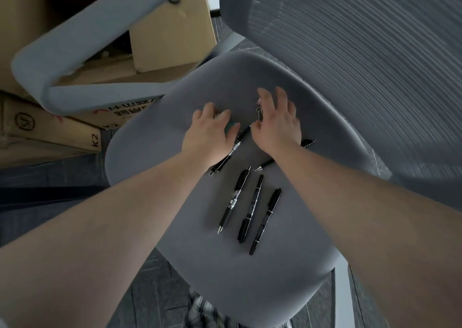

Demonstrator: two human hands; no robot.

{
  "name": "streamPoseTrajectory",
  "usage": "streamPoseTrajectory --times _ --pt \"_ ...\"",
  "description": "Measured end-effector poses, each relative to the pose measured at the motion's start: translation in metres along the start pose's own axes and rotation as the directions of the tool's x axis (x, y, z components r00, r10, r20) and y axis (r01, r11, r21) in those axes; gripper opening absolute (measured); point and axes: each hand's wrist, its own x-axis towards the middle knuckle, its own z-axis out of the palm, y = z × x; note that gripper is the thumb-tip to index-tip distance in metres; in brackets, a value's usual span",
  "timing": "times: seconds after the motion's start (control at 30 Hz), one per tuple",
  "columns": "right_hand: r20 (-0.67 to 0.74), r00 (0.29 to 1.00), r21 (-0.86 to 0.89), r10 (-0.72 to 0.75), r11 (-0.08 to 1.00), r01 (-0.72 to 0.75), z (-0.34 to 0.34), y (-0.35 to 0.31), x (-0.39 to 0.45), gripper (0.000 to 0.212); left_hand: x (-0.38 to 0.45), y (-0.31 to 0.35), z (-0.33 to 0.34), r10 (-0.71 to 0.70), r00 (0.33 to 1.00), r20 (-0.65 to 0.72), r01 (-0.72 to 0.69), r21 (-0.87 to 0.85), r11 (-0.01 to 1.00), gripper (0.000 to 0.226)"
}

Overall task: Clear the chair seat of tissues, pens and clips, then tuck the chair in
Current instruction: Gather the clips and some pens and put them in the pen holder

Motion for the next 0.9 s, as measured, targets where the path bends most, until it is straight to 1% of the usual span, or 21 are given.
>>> streamPoseTrajectory --times 0.1,0.2,0.3,0.4,0.53,0.63,0.77,0.9 --pt "0.03 0.999 -0.065 -0.033 0.997 0.035 0.002 0.002 0.005 0.064 -0.001 0.006 0.002 -0.037 0.999 0.015 0.037 0.031 0.999 0.041" --pt "0.042 0.997 -0.099 -0.059 0.993 0.063 0.005 0.003 0.01 0.05 0.0 0.008 0.005 -0.032 0.999 0.044 0.026 0.115 0.993 0.042" --pt "0.029 0.995 -0.101 -0.095 0.99 0.098 0.011 0.009 0.008 0.044 0.0 0.005 0.007 -0.009 0.997 0.076 -0.004 0.172 0.985 0.038" --pt "-0.007 0.992 -0.099 -0.13 0.987 0.129 0.014 0.016 0.004 0.04 -0.001 0.002 0.006 0.005 0.997 0.073 -0.02 0.195 0.981 0.037" --pt "-0.022 0.992 -0.09 -0.126 0.988 0.124 0.013 0.02 0.003 0.034 0.0 0.005 0.005 -0.029 0.996 0.085 0.01 0.219 0.976 0.035" --pt "-0.053 0.993 -0.117 -0.103 0.988 0.096 0.016 0.018 0.005 0.036 0.001 0.007 0.008 -0.047 0.996 0.079 0.025 0.257 0.966 0.035" --pt "-0.073 0.993 -0.166 -0.097 0.983 0.084 0.019 0.018 0.013 0.048 0.001 0.006 0.014 -0.021 0.999 0.035 0.009 0.312 0.95 0.038" --pt "-0.093 0.992 -0.205 -0.084 0.977 0.064 0.025 0.016 0.012 0.043 0.002 0.001 0.014 -0.002 1.0 0.023 -0.006 0.351 0.936 0.037"
